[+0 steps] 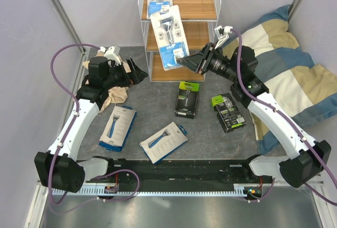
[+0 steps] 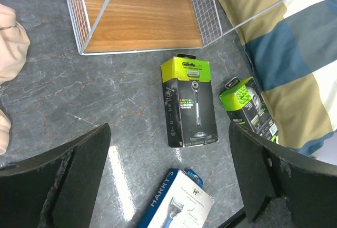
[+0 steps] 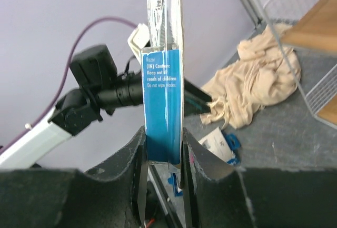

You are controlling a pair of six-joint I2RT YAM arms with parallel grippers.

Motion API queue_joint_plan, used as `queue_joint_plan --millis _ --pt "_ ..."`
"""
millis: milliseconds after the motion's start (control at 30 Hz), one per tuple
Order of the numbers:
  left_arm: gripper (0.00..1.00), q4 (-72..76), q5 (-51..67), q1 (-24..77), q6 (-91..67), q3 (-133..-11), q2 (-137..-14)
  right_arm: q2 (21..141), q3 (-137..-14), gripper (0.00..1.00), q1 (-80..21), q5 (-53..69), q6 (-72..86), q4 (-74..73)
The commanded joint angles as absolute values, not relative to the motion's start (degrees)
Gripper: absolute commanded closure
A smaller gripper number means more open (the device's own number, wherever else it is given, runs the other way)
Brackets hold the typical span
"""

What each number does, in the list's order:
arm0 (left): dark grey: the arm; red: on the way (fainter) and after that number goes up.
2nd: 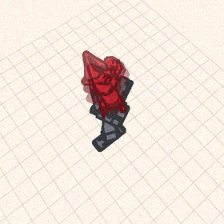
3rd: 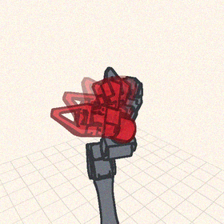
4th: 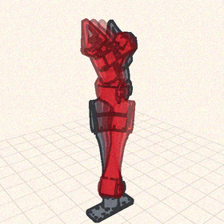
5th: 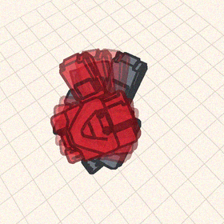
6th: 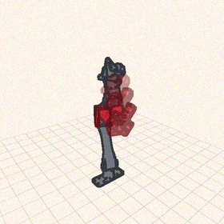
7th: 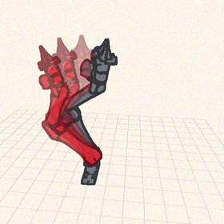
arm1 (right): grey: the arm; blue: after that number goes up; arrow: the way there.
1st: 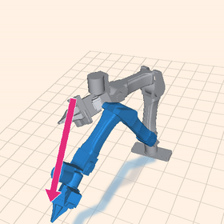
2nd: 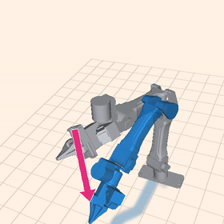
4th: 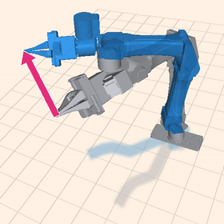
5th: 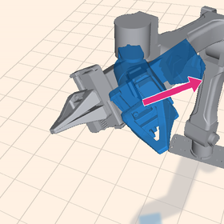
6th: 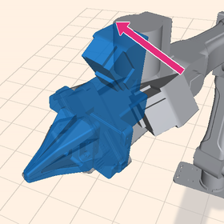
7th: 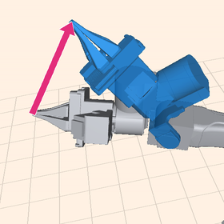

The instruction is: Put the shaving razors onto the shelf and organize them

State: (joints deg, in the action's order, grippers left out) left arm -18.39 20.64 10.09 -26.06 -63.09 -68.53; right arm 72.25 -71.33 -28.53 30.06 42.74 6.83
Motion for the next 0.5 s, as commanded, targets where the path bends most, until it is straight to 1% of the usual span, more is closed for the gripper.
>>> queue_joint_plan --millis 0,200,467 --pt "0.01 -18.4 22.1 10.1 -23.2 -64.3 -69.3 75.6 -80.1 0.82 -26.1 30.1 42.3 5.7" --pt "0.01 -18.4 23.5 10.0 -23.1 -64.2 -70.7 81.4 -89.6 0.82 -21.4 30.5 44.6 4.9" --pt "0.01 -18.4 24.2 10.1 -22.6 -63.7 -72.7 90.8 -99.3 0.82 -16.4 32.3 47.8 4.9"
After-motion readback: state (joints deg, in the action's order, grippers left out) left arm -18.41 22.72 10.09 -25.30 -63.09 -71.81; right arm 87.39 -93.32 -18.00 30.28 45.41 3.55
